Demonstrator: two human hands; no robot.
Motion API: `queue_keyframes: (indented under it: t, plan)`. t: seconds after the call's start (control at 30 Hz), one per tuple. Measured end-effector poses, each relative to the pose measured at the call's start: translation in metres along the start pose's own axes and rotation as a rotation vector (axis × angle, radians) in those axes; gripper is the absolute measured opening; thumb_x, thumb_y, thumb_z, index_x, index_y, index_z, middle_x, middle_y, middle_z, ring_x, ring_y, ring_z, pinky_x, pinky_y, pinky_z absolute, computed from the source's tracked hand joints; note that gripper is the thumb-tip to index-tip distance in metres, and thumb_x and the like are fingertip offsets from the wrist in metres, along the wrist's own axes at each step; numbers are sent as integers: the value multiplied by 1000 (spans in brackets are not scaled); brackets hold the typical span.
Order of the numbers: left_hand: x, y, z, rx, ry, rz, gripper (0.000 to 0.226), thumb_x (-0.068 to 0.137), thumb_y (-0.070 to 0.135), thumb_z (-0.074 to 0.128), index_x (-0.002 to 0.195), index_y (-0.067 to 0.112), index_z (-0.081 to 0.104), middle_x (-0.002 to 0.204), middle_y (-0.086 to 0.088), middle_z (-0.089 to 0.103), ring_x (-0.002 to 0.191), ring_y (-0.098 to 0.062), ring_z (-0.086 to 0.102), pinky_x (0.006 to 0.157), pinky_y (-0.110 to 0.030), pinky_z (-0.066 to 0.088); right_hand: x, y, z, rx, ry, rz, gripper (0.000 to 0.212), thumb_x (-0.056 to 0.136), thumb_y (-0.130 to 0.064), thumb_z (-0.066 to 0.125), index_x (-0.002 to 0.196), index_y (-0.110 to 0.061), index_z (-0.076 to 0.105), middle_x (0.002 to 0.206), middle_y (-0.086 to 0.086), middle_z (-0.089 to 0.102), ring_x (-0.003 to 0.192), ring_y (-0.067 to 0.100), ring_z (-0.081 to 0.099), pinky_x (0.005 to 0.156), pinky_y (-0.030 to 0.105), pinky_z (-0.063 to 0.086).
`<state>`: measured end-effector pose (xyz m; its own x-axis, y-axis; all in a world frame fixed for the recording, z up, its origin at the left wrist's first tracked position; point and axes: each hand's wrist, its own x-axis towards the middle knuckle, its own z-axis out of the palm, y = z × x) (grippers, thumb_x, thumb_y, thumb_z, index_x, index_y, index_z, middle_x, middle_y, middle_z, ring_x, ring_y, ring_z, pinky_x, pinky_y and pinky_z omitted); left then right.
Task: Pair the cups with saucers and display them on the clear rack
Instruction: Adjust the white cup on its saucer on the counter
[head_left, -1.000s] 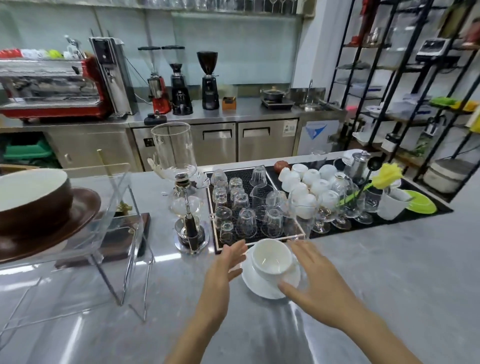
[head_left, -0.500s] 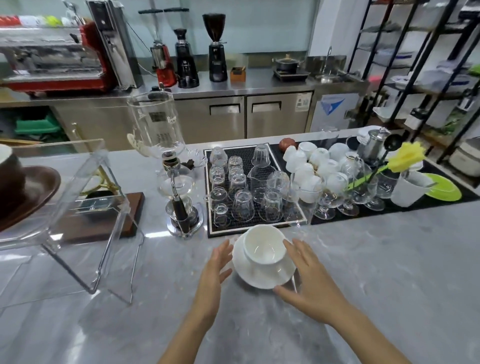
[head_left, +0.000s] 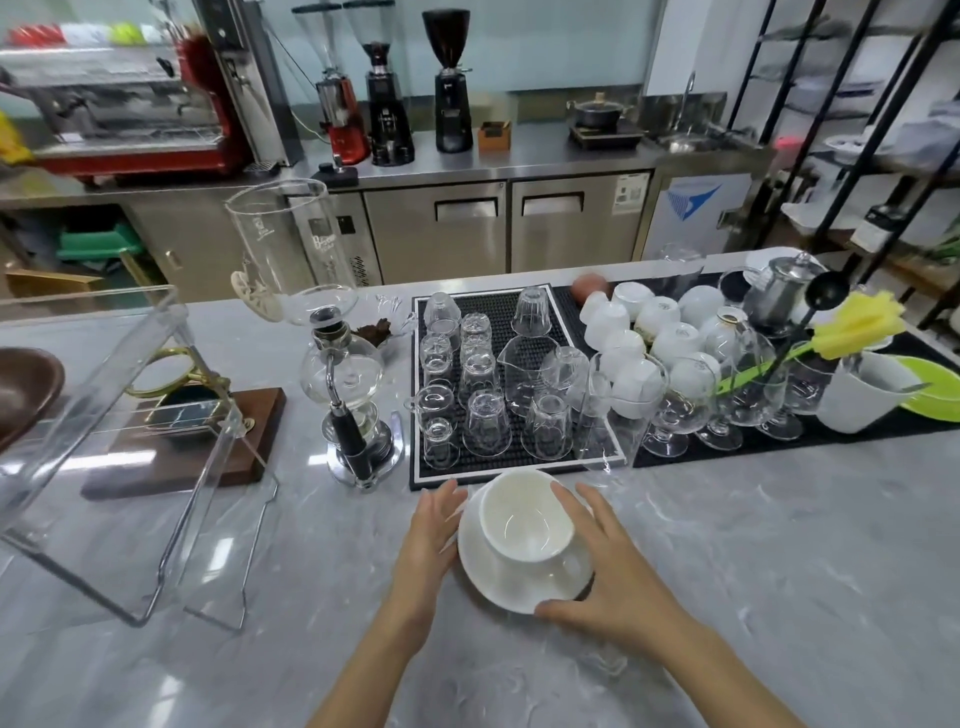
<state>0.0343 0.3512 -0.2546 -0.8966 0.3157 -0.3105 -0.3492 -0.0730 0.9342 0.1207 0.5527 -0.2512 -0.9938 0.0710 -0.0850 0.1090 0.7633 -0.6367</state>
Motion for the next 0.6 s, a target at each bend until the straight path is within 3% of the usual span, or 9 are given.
queue_keyframes:
  t: [0.23, 0.37, 0.6]
  plan:
    - [5, -4, 16, 89, -53, 1, 59, 82, 82, 40, 123, 46, 63, 134, 18, 64, 129, -1, 54, 119, -39, 32, 9, 5, -1, 41, -21, -28, 125, 50, -54, 84, 147, -53, 4, 158, -16, -7, 148, 12, 9, 116, 35, 28]
    - [3, -5, 23, 144, -58, 46, 46, 97, 62, 40, 126, 39, 66, 132, 19, 66, 129, -2, 54, 119, -40, 32, 10, 10, -2, 65, -45, -43, 125, 49, -53, 86, 146, -53, 7, 156, -18, -6, 145, 11, 13, 113, 33, 29]
    - [0, -12, 26, 86, -55, 39, 53, 99, 57, 28, 132, 35, 63, 137, 13, 64, 133, -4, 52, 117, -38, 33, 14, 17, 7, 131, -12, -86, 117, 47, -51, 89, 143, -50, 22, 140, -15, 16, 133, 7, 26, 109, 31, 37]
